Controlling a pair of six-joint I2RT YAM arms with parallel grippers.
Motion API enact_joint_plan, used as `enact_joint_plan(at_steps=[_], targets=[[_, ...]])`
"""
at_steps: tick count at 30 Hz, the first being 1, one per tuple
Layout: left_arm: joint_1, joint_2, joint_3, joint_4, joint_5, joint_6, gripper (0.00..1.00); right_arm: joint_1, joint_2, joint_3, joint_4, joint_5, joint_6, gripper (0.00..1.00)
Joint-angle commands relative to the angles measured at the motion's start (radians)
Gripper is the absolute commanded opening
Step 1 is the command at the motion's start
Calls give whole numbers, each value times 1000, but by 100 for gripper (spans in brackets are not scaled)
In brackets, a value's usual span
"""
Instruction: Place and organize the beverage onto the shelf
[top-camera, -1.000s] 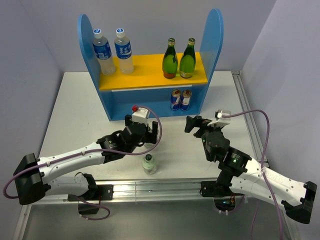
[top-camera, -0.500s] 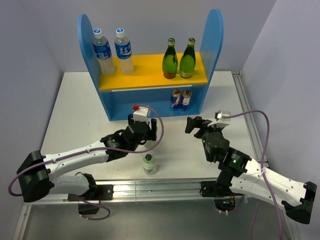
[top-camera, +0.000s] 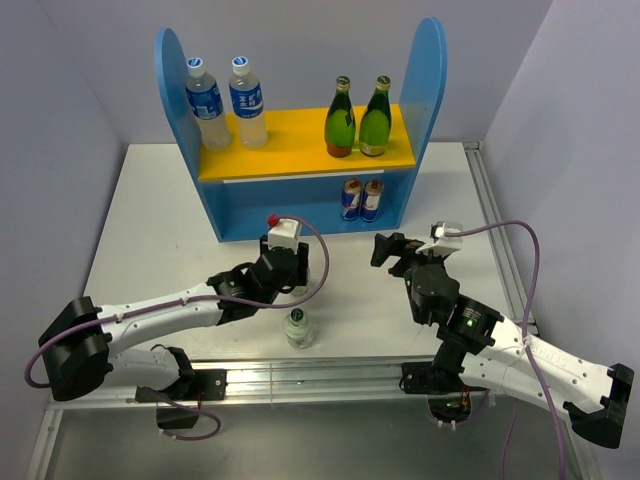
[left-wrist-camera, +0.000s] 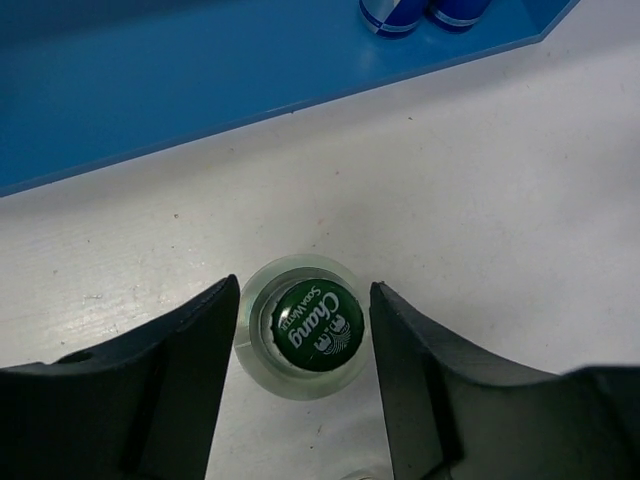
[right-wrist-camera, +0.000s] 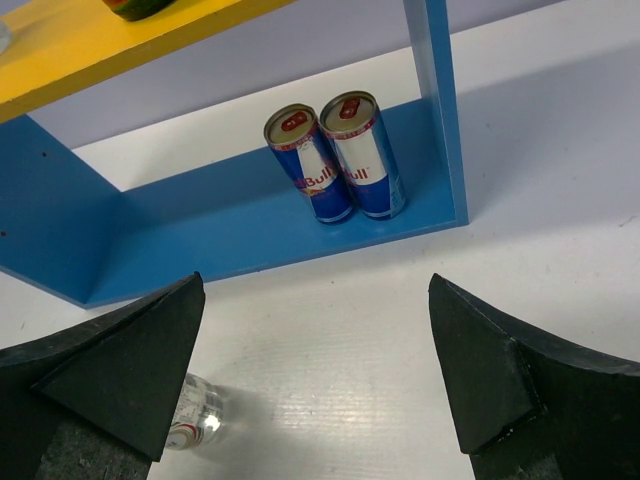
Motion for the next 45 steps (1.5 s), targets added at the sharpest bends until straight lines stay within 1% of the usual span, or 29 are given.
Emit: enact_joint_plan(at_steps=[1, 4, 5, 7, 8, 19, 26, 32, 38, 45], targets=[[6, 15, 0, 46, -23, -11, 60, 5, 1, -2, 4, 31, 11, 100], [7, 23, -6, 88, -28, -10, 42, 5, -3, -5, 4, 32, 15, 100], [7, 24, -6, 92, -28, -10, 24, 5, -5, -6, 4, 32, 14, 100], [7, 26, -4, 94, -42, -13, 6, 5, -6, -6, 3, 31, 16, 100], [7, 29, -3, 91, -46, -16, 0, 6, -8, -6, 1, 32, 19, 100], [13, -11, 43, 69, -88, 45, 0, 6, -14, -11, 6, 34, 16, 99], [56, -18, 85, 68, -91, 93, 0, 5, -15, -11, 10, 35, 13, 99], [124, -31, 122, 85, -88, 151, 0, 6, -20, -16, 18, 35, 11, 99], [233, -29, 158, 131, -54, 202, 0, 5, -11, -22, 32, 31, 11, 99], [369, 4, 172, 224, -22, 239, 0, 6, 14, -26, 58, 29, 4, 99]])
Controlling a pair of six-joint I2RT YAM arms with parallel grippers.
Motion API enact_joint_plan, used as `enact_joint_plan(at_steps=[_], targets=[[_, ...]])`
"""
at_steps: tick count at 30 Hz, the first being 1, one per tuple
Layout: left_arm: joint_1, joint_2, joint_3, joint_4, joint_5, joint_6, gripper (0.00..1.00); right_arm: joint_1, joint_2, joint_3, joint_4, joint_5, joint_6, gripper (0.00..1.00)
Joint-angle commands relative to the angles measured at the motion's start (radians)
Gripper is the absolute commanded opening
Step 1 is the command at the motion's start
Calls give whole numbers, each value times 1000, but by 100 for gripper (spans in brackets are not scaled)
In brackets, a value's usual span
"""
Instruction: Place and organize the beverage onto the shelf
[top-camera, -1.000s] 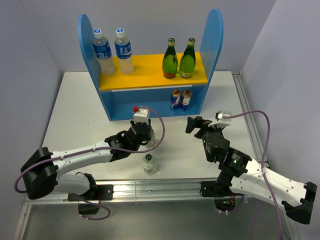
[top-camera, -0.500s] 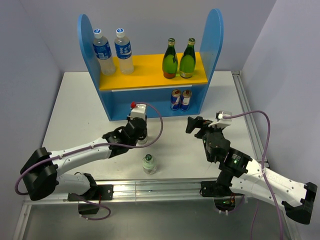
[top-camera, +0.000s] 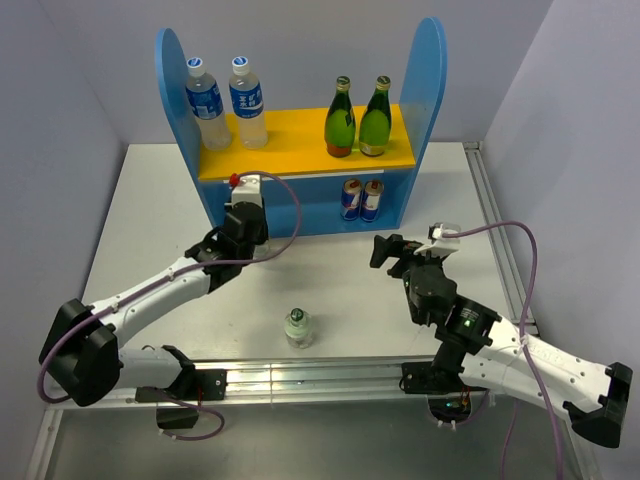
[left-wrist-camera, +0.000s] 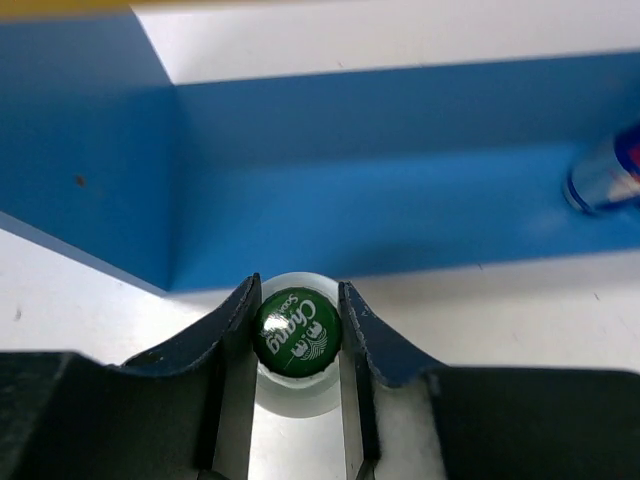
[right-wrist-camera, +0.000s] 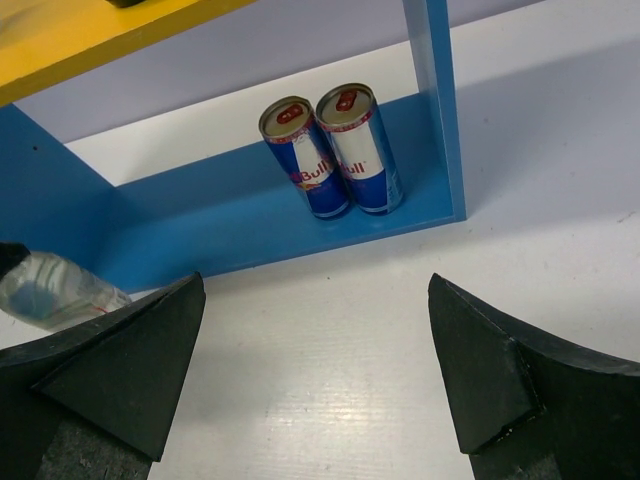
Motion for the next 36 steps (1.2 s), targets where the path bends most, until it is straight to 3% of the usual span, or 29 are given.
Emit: enact_joint_plan(at_steps=[1, 18, 28, 33, 34, 36], targets=[[51, -13, 81, 213, -2, 49, 0, 5, 13, -9, 54, 29, 3, 99], [216, 224, 121, 525, -8, 93, 0, -4, 42, -20, 76, 13, 3, 99], [240, 293, 135, 573, -86, 84, 1, -7, 52, -24, 77, 9, 9, 99], [252, 308, 98, 615, -112, 67, 42, -6, 39, -32, 74, 6, 15, 99], [253, 308, 92, 625, -115, 64, 56, -7, 33, -33, 74, 4, 15, 98], [253, 314, 85, 642, -123, 61, 70, -7, 32, -36, 74, 4, 15, 98]])
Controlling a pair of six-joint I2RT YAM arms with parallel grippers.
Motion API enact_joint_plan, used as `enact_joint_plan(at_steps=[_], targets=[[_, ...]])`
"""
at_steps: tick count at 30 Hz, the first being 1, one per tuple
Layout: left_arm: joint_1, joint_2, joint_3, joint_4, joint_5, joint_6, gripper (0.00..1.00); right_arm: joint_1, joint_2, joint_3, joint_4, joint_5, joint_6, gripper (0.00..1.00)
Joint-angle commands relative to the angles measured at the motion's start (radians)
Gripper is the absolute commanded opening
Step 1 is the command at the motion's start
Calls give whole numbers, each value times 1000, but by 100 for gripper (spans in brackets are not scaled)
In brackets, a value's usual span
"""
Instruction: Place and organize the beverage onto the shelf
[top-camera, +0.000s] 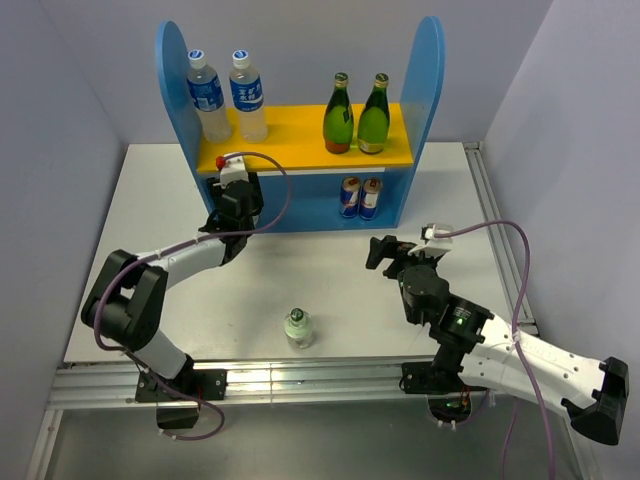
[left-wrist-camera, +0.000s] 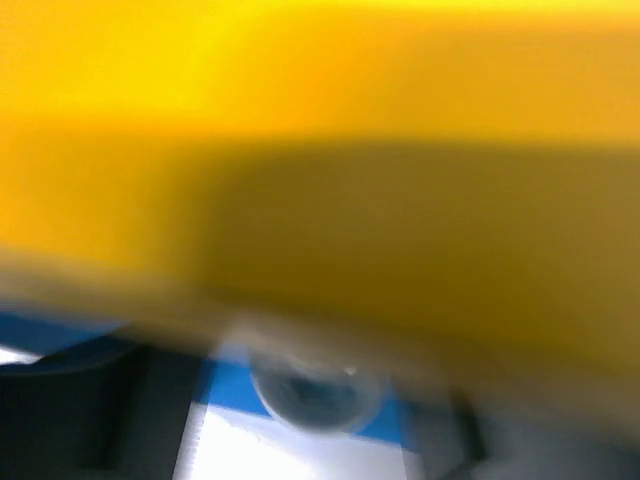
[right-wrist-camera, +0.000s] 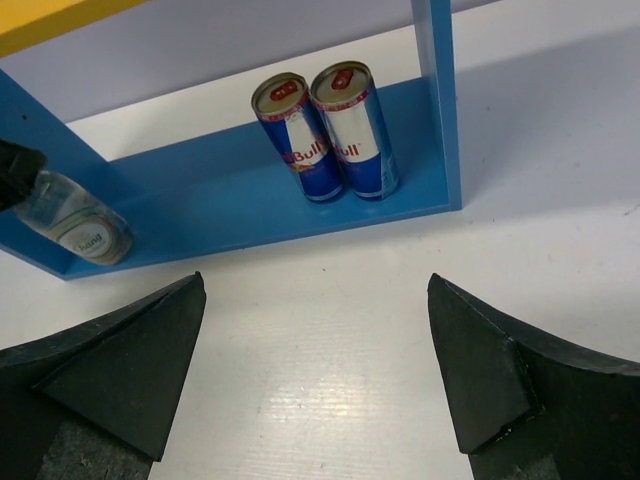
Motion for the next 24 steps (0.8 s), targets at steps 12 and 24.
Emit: enact_joint_plan(at_steps=[12, 24], targets=[[26, -108, 60, 12, -52, -49, 97, -3, -41, -22, 13, 6, 28, 98], [0, -282, 23, -193, 141, -89, 97, -3, -64, -18, -17, 10, 50, 98]])
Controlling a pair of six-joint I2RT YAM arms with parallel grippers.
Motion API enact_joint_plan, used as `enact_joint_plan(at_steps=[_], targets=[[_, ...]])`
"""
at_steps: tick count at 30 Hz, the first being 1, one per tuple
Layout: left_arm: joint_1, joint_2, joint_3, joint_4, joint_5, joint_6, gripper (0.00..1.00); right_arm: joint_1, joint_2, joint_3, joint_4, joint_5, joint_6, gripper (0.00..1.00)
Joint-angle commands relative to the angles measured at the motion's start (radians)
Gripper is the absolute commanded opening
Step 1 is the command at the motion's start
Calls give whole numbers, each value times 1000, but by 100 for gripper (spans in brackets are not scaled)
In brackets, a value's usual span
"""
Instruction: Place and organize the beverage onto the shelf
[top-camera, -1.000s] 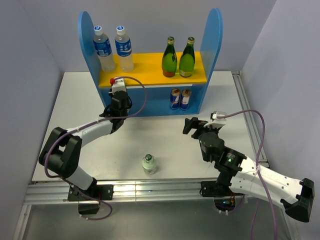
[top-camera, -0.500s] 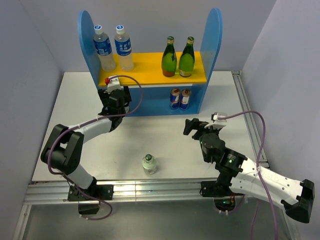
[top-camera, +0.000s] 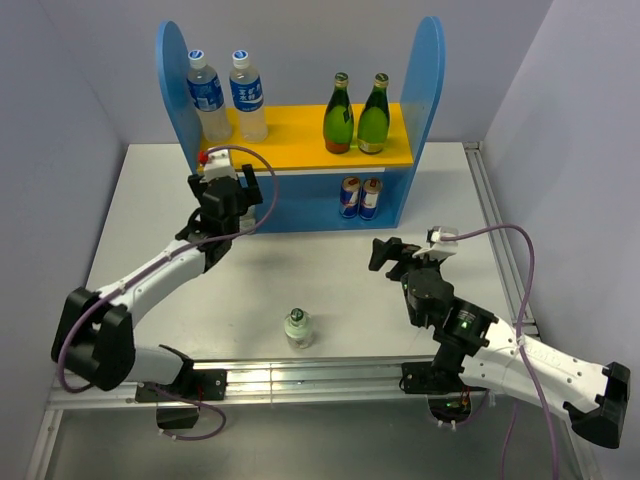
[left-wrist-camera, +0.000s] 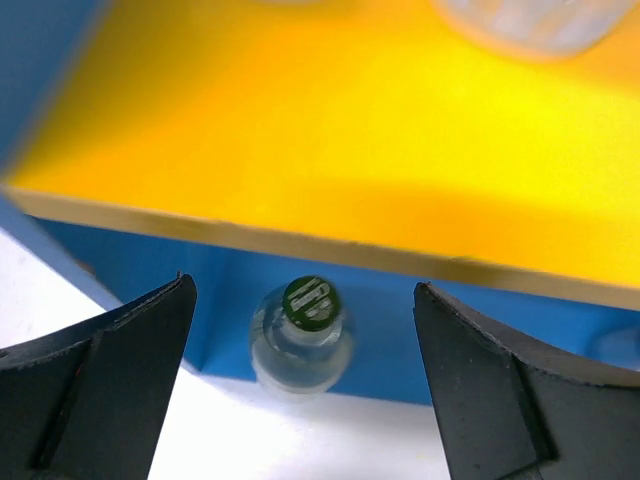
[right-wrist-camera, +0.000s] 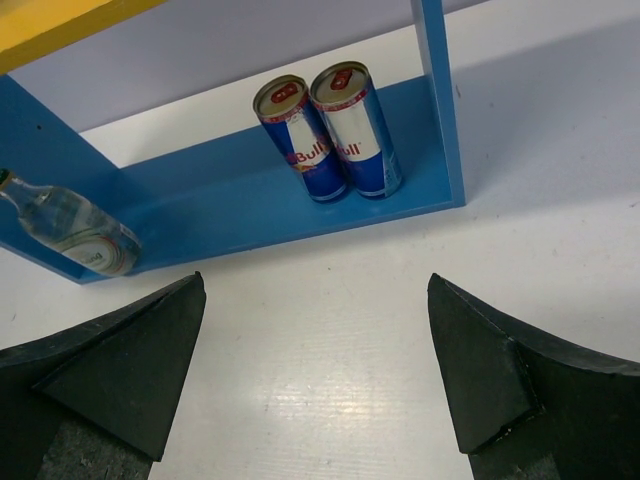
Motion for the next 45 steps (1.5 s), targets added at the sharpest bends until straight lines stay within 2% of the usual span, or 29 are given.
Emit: enact_joint_plan(at_steps=[1, 7, 13, 15, 16, 19, 22, 23, 25, 31, 40, 45], targets=[[-10, -86, -5, 18, 67, -26, 97, -3, -19, 5, -4, 12, 24, 99], [-26, -220, -51, -71, 186, -44, 93, -3, -28, 16, -30, 9, 41, 98], [-215, -406, -227, -151, 174, -156, 91, -3, -28, 30, -63, 9, 56, 98], [-296, -490, -267, -165, 188, -178, 95, -1, -28, 30, -66, 5, 56, 98], [-360, -545, -290, -191, 179, -196, 95, -1, -27, 28, -69, 5, 59, 98], [-450, -624, -322, -217, 174, -212, 94, -1, -27, 22, -70, 5, 66, 98], [-514, -719, -353, -252, 251, -224, 94, 0, -24, 14, -67, 5, 72, 98], [-522, -725, -359, -255, 298, -225, 94, -1, -22, 16, -67, 5, 75, 98], [-551, -732, -384, -261, 308, -231, 91, -1, -21, 17, -73, 5, 76, 98], [-678, -709, -460, -229, 234, -288, 88, 0, -36, 17, -89, 14, 75, 98], [-971, -577, -468, -182, -43, -345, 88, -1, -73, 0, -116, 23, 89, 98], [-1024, -450, -442, -201, -178, -412, 87, -1, -81, -1, -122, 28, 90, 98]])
